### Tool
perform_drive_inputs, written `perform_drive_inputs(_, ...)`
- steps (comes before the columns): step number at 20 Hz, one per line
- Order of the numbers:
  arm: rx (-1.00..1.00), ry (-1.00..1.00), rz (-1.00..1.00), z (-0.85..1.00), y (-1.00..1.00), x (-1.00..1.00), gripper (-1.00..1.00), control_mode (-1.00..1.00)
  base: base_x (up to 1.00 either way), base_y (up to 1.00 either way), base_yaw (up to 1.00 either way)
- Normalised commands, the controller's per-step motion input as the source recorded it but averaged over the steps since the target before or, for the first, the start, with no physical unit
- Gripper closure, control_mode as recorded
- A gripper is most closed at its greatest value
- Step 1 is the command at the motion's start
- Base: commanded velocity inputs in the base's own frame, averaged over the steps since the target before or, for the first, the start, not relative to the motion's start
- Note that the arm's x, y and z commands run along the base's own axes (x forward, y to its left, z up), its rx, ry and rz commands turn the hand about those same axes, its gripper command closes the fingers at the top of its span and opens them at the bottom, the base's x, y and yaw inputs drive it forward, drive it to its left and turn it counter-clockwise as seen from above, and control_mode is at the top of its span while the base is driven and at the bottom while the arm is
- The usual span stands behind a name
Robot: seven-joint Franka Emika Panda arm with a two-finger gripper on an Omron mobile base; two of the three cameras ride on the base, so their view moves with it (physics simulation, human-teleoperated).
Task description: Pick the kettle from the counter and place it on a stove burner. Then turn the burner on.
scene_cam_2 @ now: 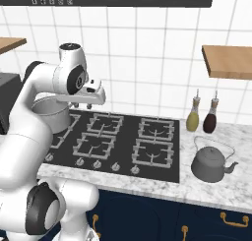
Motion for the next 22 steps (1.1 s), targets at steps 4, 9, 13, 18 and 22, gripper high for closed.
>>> perform_drive_inputs(4, 0.0, 0.03, 0.0, -0.11, 0.0, -0.09, -1.0, -1.0, 0.0, 0.0, 0.0)
perform_drive_inputs(9, -0.04, 0.01, -0.14, -0.57, -0.08, -0.03, -1.0, -1.0, 0.0, 0.0, 0.0)
perform_drive_inputs(13, 0.03, -0.09, -0.27, -0.42, -0.91, -0.15, -1.0, -1.0, 0.0, 0.0, 0.0)
perform_drive_inputs(18, 0.07, -0.02, -0.28, 0.02, -1.0, 0.0, -1.0, -1.0, 0.0, 0.0, 0.0)
perform_drive_inputs(22, 0.04, 0.0, -0.28, 0.04, -1.0, 0.17, -1.0, -1.0, 0.0, 0.0, 0.0)
